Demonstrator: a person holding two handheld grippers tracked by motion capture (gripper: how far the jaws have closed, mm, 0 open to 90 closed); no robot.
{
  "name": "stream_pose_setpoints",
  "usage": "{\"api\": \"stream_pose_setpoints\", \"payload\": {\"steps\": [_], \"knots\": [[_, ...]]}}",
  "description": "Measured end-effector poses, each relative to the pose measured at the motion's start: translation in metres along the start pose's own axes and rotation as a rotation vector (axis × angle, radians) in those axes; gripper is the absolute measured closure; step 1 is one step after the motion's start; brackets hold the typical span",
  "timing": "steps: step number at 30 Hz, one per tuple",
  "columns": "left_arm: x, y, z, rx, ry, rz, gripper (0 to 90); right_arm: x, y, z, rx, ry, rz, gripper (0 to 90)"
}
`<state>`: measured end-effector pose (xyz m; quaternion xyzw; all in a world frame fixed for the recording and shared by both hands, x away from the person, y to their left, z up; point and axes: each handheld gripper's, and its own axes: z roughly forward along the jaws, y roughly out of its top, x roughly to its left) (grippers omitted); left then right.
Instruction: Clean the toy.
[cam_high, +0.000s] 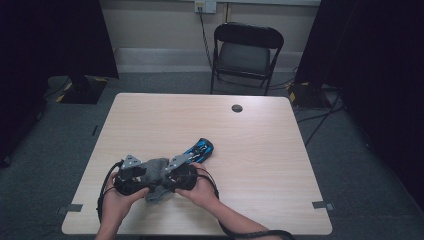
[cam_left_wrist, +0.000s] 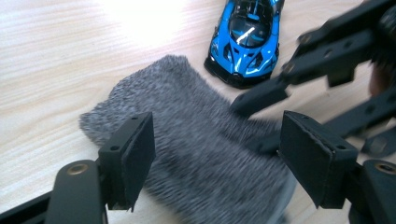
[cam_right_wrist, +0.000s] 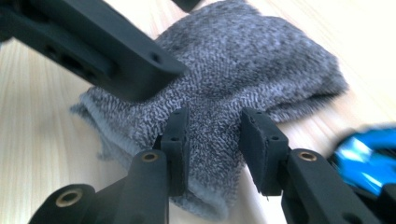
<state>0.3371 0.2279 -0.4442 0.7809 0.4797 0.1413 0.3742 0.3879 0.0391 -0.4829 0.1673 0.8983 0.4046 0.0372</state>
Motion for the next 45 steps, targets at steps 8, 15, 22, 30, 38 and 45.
{"api": "stream_pose_setpoints", "payload": {"steps": [8,15,22,30,38,45], "knots": [[-0.002,-0.006,-0.004,-0.029,0.018,0.032,35.8,-0.003,0.011,-0.008,-0.037,-0.039,0.006,51.4],[-0.011,-0.012,0.000,0.018,0.064,0.041,39.5,-0.054,0.004,-0.042,-0.091,-0.181,0.063,31.5],[-0.006,-0.022,0.014,0.041,0.073,0.017,38.7,-0.091,-0.012,-0.046,-0.065,-0.195,0.107,23.5],[-0.001,-0.026,0.022,0.046,0.084,0.026,37.8,-0.102,-0.024,-0.042,-0.067,-0.242,0.104,14.2],[-0.001,-0.028,0.029,0.061,0.079,0.027,36.6,-0.098,-0.025,-0.039,-0.032,-0.259,0.029,12.3],[0.000,-0.029,0.029,0.056,0.074,0.025,36.5,-0.099,-0.024,-0.036,-0.013,-0.243,0.010,8.4]]}}
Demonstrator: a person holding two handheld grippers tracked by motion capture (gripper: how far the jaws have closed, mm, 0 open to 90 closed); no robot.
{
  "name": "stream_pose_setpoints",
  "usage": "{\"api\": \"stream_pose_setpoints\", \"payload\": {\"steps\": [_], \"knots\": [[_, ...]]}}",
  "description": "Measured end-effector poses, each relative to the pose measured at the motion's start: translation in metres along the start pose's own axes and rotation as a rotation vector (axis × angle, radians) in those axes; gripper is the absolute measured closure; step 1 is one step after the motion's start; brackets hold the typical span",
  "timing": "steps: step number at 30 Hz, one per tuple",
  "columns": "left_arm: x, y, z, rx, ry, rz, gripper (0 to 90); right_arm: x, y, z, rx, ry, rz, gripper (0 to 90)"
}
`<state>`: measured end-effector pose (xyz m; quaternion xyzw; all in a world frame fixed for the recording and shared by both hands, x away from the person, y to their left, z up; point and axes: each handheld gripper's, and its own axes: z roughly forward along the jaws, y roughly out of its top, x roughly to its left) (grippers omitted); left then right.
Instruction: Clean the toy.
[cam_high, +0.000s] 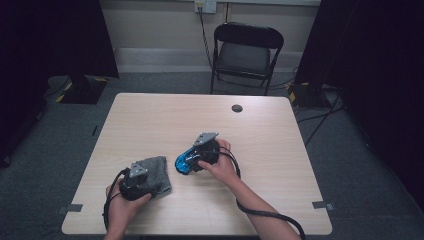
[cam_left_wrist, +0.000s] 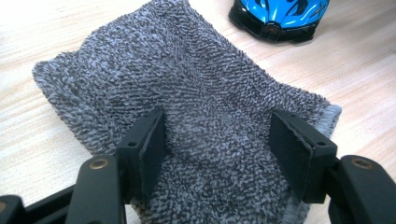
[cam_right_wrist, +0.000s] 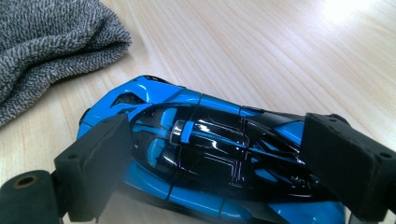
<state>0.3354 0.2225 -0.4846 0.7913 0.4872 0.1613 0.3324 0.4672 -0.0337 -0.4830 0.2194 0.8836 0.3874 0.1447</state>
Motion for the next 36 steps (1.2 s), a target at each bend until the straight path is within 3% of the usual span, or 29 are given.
{"api": "stream_pose_setpoints", "payload": {"steps": [3,11,15,20,22,26,30,34,36], "knots": [[0.000,0.000,0.000,0.002,-0.003,0.007,36.4,-0.003,-0.002,0.001,-0.018,0.008,0.010,7.9],[-0.001,0.000,0.001,0.009,0.006,0.013,36.3,-0.005,0.002,0.005,0.014,0.037,0.020,3.8],[-0.002,0.000,0.002,0.017,0.016,0.016,37.6,-0.006,-0.002,0.007,-0.030,0.040,0.030,2.7],[-0.006,0.003,0.005,0.046,0.053,0.039,41.0,-0.005,-0.004,0.007,-0.037,0.039,0.029,2.7],[-0.007,0.005,0.005,0.051,0.051,0.033,44.9,-0.005,-0.004,0.007,-0.040,0.041,0.027,2.7],[-0.008,0.008,0.005,0.068,0.037,0.026,62.0,-0.004,-0.004,0.007,-0.041,0.039,0.029,2.7],[-0.012,0.017,0.008,0.095,0.010,-0.029,73.0,-0.002,-0.002,0.008,-0.030,0.038,0.030,2.7],[-0.022,0.026,0.015,0.111,-0.010,-0.046,75.2,0.002,0.001,0.008,-0.016,0.040,0.025,2.8],[-0.029,0.030,0.018,0.121,-0.010,-0.034,75.8,0.002,0.002,0.008,-0.008,0.039,0.026,2.8]]}}
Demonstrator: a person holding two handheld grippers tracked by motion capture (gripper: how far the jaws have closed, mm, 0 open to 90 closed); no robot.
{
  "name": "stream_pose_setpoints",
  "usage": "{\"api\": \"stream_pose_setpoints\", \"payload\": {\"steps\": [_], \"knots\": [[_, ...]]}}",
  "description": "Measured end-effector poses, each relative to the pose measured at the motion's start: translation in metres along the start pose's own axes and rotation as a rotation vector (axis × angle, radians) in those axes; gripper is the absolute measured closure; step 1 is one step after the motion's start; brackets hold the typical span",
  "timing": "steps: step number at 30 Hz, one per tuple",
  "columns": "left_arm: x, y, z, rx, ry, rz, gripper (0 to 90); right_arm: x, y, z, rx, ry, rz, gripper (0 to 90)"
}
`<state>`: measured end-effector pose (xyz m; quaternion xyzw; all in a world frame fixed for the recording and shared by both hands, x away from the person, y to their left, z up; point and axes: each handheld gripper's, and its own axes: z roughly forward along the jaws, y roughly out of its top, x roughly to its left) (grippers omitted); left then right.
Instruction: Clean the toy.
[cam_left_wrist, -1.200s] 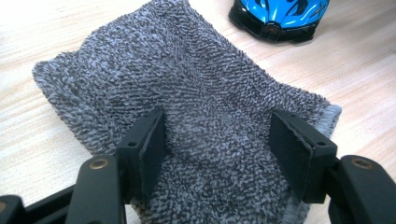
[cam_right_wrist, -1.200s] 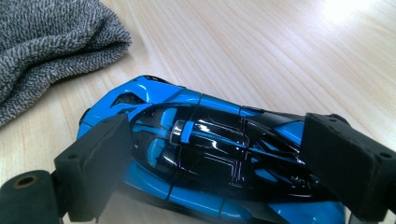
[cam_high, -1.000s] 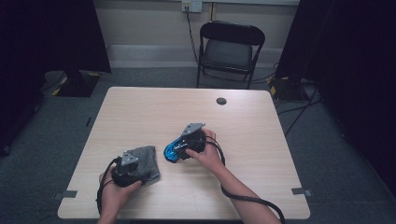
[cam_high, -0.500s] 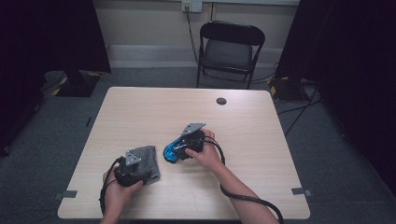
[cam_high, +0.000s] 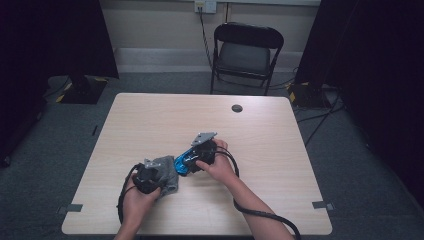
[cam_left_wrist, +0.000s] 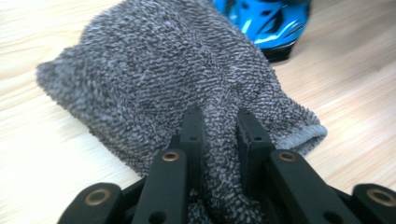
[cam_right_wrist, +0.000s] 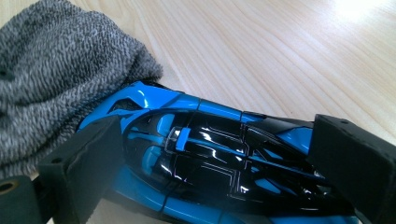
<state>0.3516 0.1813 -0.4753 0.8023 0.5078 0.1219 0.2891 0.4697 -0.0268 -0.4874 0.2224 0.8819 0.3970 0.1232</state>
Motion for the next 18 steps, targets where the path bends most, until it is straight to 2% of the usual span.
{"api": "stream_pose_setpoints", "payload": {"steps": [12,18], "knots": [[-0.019,0.008,0.006,0.028,-0.095,0.040,76.8,0.000,-0.001,0.000,-0.005,0.000,-0.001,2.8],[-0.026,0.008,0.007,0.028,-0.152,0.025,77.0,0.000,-0.001,0.000,-0.007,0.000,-0.001,2.8]]}}
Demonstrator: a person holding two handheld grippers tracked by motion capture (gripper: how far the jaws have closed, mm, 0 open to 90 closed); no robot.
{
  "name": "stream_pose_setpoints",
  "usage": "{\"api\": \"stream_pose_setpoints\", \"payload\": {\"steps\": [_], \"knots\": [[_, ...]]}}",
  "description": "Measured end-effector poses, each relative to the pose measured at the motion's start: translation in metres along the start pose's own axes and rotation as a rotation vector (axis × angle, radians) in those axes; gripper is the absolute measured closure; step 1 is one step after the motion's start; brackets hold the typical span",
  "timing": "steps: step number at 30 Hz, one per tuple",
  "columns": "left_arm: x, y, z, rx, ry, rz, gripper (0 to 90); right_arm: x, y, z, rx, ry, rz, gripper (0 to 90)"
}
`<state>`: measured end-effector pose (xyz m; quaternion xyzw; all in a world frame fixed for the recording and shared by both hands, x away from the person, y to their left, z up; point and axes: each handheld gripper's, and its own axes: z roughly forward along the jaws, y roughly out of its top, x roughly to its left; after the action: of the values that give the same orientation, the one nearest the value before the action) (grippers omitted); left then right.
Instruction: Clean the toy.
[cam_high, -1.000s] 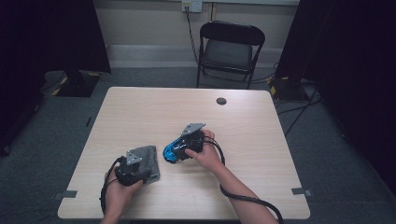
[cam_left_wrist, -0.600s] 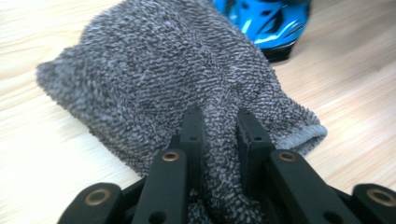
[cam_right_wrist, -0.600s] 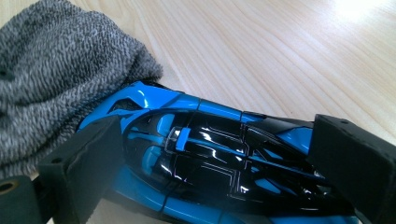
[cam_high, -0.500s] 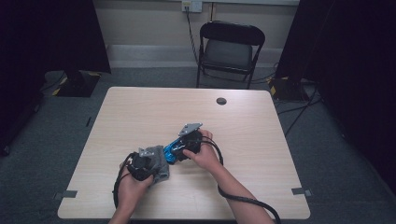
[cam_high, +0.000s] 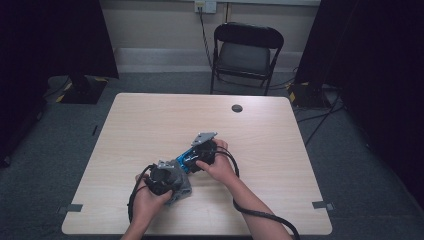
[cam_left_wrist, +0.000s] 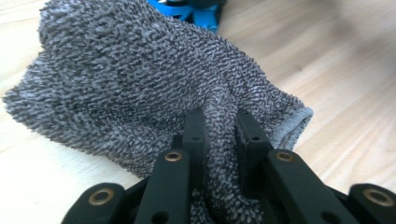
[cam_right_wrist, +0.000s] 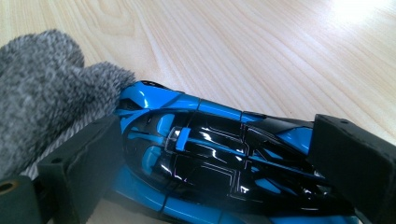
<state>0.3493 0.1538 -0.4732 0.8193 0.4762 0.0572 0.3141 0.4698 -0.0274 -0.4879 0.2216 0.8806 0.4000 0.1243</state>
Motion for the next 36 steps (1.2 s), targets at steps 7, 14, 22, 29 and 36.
{"api": "stream_pose_setpoints", "payload": {"steps": [7,14,22,29,36], "knots": [[-0.011,0.001,0.002,0.008,-0.051,0.012,77.0,0.000,0.000,0.000,0.005,-0.001,0.001,2.8],[-0.021,0.002,0.004,0.014,-0.099,0.033,77.0,0.000,0.001,0.000,0.011,0.001,0.000,2.8],[-0.032,0.003,0.002,0.020,-0.130,0.077,76.9,0.001,0.001,0.000,0.010,0.001,0.002,2.8],[-0.036,0.003,-0.009,0.021,-0.154,0.109,76.9,0.001,0.002,0.000,0.015,0.001,0.000,2.8],[-0.023,0.004,-0.032,-0.016,-0.143,0.089,76.8,0.001,0.001,0.000,0.012,0.004,0.001,2.9]]}}
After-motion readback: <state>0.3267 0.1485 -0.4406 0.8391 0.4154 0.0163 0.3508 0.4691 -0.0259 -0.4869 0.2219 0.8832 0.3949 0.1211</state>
